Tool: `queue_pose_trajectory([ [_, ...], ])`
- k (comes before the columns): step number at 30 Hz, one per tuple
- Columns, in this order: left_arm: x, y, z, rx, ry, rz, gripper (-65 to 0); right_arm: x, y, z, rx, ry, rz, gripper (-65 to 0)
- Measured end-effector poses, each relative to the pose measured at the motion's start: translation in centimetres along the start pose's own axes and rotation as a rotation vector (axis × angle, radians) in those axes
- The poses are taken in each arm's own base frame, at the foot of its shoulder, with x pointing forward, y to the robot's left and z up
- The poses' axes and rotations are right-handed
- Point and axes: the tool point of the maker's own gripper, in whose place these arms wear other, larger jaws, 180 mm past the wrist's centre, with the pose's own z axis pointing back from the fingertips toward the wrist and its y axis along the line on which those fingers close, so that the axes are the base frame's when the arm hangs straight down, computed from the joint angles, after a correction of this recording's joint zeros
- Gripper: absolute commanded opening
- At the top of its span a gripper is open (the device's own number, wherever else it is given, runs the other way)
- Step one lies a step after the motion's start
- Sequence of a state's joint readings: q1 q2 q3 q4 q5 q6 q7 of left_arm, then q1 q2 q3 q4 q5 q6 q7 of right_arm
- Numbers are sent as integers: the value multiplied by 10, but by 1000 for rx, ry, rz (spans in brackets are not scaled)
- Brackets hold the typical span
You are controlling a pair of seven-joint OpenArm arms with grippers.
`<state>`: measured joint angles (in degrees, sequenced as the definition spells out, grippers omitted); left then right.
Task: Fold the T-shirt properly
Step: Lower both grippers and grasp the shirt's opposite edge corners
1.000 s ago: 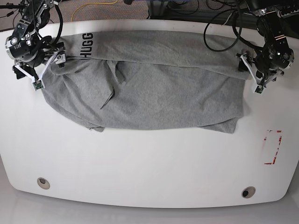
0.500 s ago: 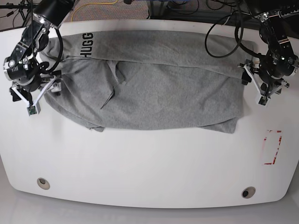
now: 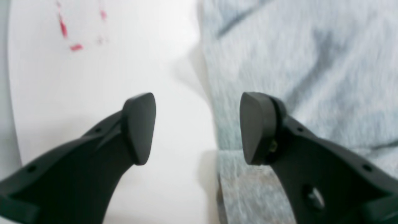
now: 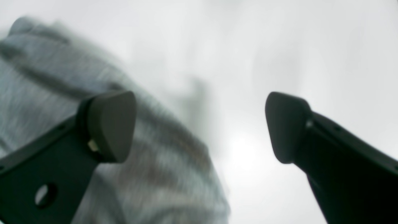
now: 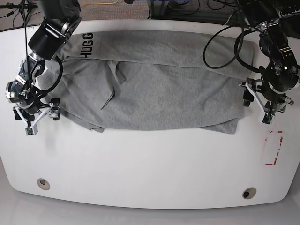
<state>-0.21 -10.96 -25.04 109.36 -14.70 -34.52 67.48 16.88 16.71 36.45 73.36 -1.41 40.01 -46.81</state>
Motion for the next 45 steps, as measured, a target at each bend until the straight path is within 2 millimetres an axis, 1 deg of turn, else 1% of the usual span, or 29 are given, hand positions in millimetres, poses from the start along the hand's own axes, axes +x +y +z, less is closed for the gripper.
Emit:
queue_pose_trajectory([
  [1, 0, 0, 0, -1, 0, 1, -254, 1, -1, -5, 15, -13, -19, -30],
  [2, -1, 0, 0, 0, 3, 1, -254, -3, -1, -11, 26, 0, -36, -30],
  [3, -1, -1, 0, -1, 5, 2, -254, -1, -1, -15, 40, -14, -51, -30],
  [6, -1, -1, 0, -2, 5, 3, -254, -8, 0, -27, 70, 0, -90, -30],
  [7, -1, -1, 0, -1, 4, 3, -254, -12, 0, -29, 74, 11, -97, -30],
  [11, -1, -1, 0, 0, 5, 2, -254, -16, 2, -31, 81, 22, -106, -30],
  [13, -2, -1, 0, -1, 6, 2, -254, -17, 7, -32, 87, 19, -113, -30],
  [15, -2, -1, 0, -1, 7, 2, -254, -20, 16, -35, 100, 17, -120, -30],
  [19, -2, -1, 0, -1, 8, 2, -254, -32, 41, -39, 136, 26, -121, -30],
  [20, -2, -1, -1, -1, 8, 2, -254, -29, 45, -38, 142, 9, -127, -30],
  [22, -3, 0, -1, -1, 9, 3, -254, -31, 51, -36, 142, 15, -118, -32],
  [23, -3, 0, -1, 1, 10, 2, -254, -35, 55, -34, 142, 38, -110, -33],
  [25, -2, 0, -1, 1, 9, 3, -254, -35, 58, -30, 135, 39, -94, -54],
  [27, -1, 0, -1, -1, 4, 3, -254, -36, 63, -28, 135, 34, -88, -103],
  [29, -1, 0, -1, 1, 5, 3, -254, -39, 68, -27, 139, 33, -89, -200],
  [31, 0, 0, -1, 2, 5, 1, -254, -39, 71, -27, 143, 32, -90, -311],
  [32, 0, 1, -1, 4, 4, 1, -254, -40, 72, -27, 145, 39, -89, -382],
  [33, 2, 1, -1, 4, 1, 2, -254, -39, 73, -27, 146, 36, -89, -430],
  [34, 3, 1, -1, 4, -3, 2, -254, -38, 73, -27, 146, 33, -89, -515],
  [37, 11, 2, -1, 5, -23, 4, -254, -35, 71, -27, 142, 27, -86, -650],
  [40, 14, 3, -3, 2, -31, 8, -254, -36, 69, -26, 138, 28, -86, -644],
  [42, 10, 2, -6, -5, -19, 15, -254, -34, 68, -24, 134, 25, -81, -629],
  [45, 3, 2, -10, -13, 6, 23, -254, -31, 65, -17, 115, 28, -57, -629],
])
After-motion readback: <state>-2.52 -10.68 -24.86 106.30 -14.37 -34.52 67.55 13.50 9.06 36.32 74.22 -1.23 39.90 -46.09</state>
